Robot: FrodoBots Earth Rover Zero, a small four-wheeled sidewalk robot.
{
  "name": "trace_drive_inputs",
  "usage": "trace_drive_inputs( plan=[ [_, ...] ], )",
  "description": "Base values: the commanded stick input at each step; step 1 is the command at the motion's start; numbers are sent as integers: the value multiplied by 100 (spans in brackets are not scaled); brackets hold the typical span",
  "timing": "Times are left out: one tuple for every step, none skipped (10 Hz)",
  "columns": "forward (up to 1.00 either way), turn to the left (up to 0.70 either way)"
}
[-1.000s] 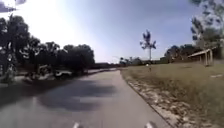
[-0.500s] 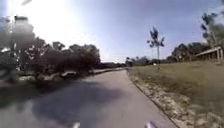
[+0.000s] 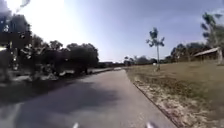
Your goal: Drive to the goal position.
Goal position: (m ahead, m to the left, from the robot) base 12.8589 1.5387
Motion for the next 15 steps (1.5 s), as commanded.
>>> trace_drive_inputs(
  plan=[
    [100, 2],
    [100, 2],
    [100, 2],
    [100, 2],
    [100, 2],
    [100, 2],
    [100, 2],
    [100, 2],
    [100, 2],
    [100, 2],
    [100, 2],
    [100, 2],
    [100, 2],
    [100, 2],
    [100, 2]
  ],
)
